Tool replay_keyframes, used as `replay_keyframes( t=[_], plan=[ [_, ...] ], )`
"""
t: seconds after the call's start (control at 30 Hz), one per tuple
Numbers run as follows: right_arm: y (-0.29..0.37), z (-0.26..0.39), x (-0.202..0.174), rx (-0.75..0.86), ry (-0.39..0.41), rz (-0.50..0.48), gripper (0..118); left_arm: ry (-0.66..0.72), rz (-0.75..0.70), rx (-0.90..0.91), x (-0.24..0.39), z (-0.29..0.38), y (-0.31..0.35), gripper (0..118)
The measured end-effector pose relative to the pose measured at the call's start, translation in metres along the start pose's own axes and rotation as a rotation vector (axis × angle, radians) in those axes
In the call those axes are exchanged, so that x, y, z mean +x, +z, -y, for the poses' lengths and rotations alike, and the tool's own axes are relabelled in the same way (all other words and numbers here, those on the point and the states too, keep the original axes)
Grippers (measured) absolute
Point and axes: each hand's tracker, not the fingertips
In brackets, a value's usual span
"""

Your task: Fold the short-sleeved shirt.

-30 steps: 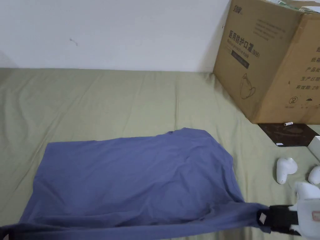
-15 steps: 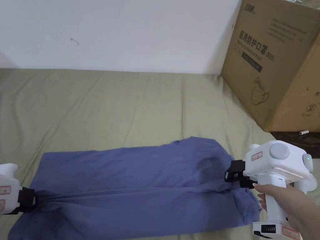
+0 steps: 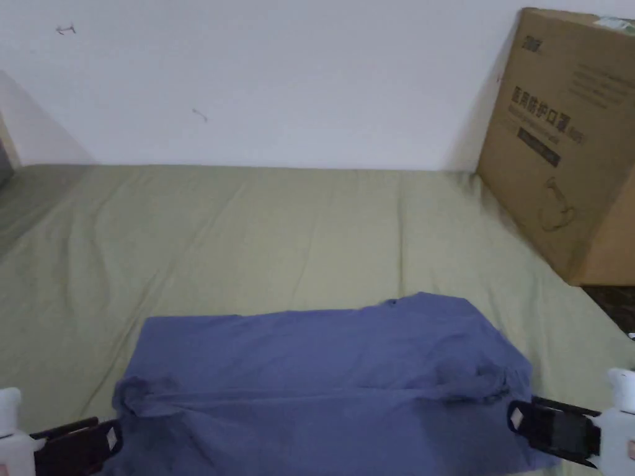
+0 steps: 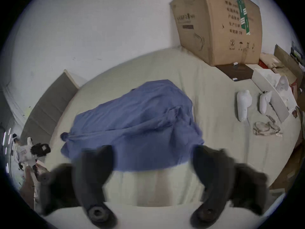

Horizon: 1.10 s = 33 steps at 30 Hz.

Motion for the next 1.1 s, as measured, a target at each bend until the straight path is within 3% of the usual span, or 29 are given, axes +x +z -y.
replay_keyframes(
  t=[0.03, 0.17, 0.37, 0.4, 0.43, 0.47, 0.5, 0.53, 0.63, 0.7, 0.73, 0.77, 0.8, 0.87, 0.9, 0.93, 0.97, 1.0, 1.03, 1.1],
  plan=[
    [0.008, 0.006, -0.004, 0.011, 0.006, -0.014, 0, 0.007, -0.01, 0.006, -0.001, 0.005, 0.009, 0],
    [0.024, 0.011, -0.026, 0.03, 0.045, 0.02, 0, 0.037, -0.005, -0.021, -0.008, -0.004, 0.026, 0],
    [0.019, 0.005, -0.032, 0.018, -0.017, -0.013, 0, -0.012, -0.062, -0.106, 0.004, -0.015, -0.007, 4],
    [0.018, 0.003, -0.033, 0.009, -0.019, -0.016, 0, -0.008, -0.058, -0.122, 0.004, -0.018, -0.019, 18],
    [0.016, 0.002, -0.033, -0.004, -0.018, -0.019, 0, -0.007, -0.067, -0.135, 0.003, -0.022, -0.033, 45],
    [0.015, 0.003, -0.035, -0.006, -0.013, -0.015, 0, -0.019, -0.07, -0.167, 0.002, -0.024, -0.049, 89],
    [0.015, 0.003, -0.036, -0.009, -0.006, -0.011, 0, -0.031, -0.082, -0.19, 0.003, -0.015, -0.063, 113],
    [0.013, 0.002, -0.034, -0.017, 0.004, -0.006, 0, -0.053, -0.133, -0.216, 0.003, -0.016, -0.078, 118],
    [0.01, 0.004, -0.034, -0.042, 0.013, 0.004, 0, -0.078, -0.234, -0.275, -0.01, -0.011, -0.122, 116],
    [0.006, 0.004, -0.028, -0.055, 0.015, 0.015, 0, -0.081, -0.214, -0.371, -0.012, -0.004, -0.138, 110],
    [0.004, 0.003, -0.027, -0.061, 0.022, 0.031, 0, -0.149, -0.27, -0.373, -0.004, -0.001, -0.136, 107],
    [0.002, 0.002, -0.024, -0.065, 0.033, 0.055, 0, -0.212, -0.27, -0.33, 0.003, -0.003, -0.131, 93],
    [0.0, 0.0, -0.021, -0.067, 0.044, 0.078, 0, -0.226, -0.239, -0.302, 0.008, -0.005, -0.124, 70],
    [-0.008, -0.005, -0.012, -0.064, 0.056, 0.109, 0, -0.246, -0.205, -0.265, 0.019, -0.006, -0.109, 4],
    [-0.013, -0.008, -0.006, -0.069, 0.054, 0.11, 0, -0.245, -0.192, -0.258, 0.023, -0.006, -0.102, 4],
    [-0.035, -0.009, 0.024, -0.079, 0.046, 0.113, 16, -0.231, -0.153, -0.244, 0.026, -0.008, -0.095, 4],
    [-0.044, -0.013, 0.031, -0.095, 0.036, 0.117, 70, -0.231, -0.163, -0.245, 0.027, -0.01, -0.09, 4],
    [-0.054, -0.017, 0.037, -0.12, 0.014, 0.127, 109, -0.223, -0.155, -0.248, 0.028, -0.011, -0.087, 4],
    [-0.066, -0.02, 0.045, -0.156, -0.015, 0.134, 117, -0.221, -0.159, -0.23, 0.031, -0.014, -0.077, 4],
    [-0.085, -0.034, 0.062, -0.116, -0.065, 0.1, 116, -0.183, -0.153, -0.205, 0.027, -0.019, -0.07, 4]
  ],
)
